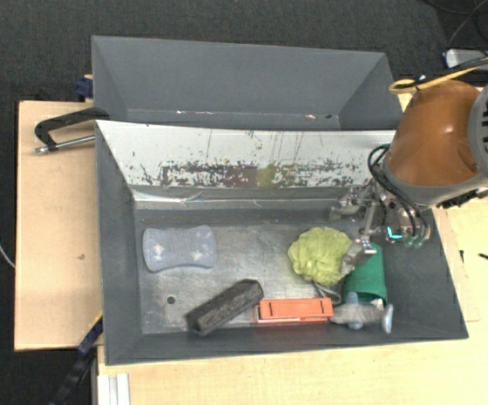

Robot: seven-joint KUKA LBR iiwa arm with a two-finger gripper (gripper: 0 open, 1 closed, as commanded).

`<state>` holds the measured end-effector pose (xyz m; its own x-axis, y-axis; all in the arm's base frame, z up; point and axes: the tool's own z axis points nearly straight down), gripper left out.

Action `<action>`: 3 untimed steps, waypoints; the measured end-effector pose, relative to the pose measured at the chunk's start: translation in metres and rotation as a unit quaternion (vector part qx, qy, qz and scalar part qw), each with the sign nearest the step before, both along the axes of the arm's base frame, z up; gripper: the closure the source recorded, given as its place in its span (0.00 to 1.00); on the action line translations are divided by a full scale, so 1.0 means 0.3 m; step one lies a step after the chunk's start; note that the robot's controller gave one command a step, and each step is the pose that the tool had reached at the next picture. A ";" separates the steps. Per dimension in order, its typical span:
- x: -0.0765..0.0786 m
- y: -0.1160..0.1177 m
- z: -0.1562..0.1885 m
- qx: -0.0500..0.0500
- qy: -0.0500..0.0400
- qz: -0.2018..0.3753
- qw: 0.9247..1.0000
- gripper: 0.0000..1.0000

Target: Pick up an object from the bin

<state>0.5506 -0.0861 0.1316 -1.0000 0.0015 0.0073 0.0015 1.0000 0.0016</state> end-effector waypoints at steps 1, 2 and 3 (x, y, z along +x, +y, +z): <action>0.007 0.001 0.013 -0.001 -0.004 0.001 1.000 0.00; -0.006 0.082 -0.145 -0.001 -0.005 0.032 0.999 0.00; -0.031 0.104 -0.105 -0.001 -0.005 -0.008 1.000 0.00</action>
Offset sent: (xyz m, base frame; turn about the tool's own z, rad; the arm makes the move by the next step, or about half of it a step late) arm -0.0049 0.0334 -0.0616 -0.0878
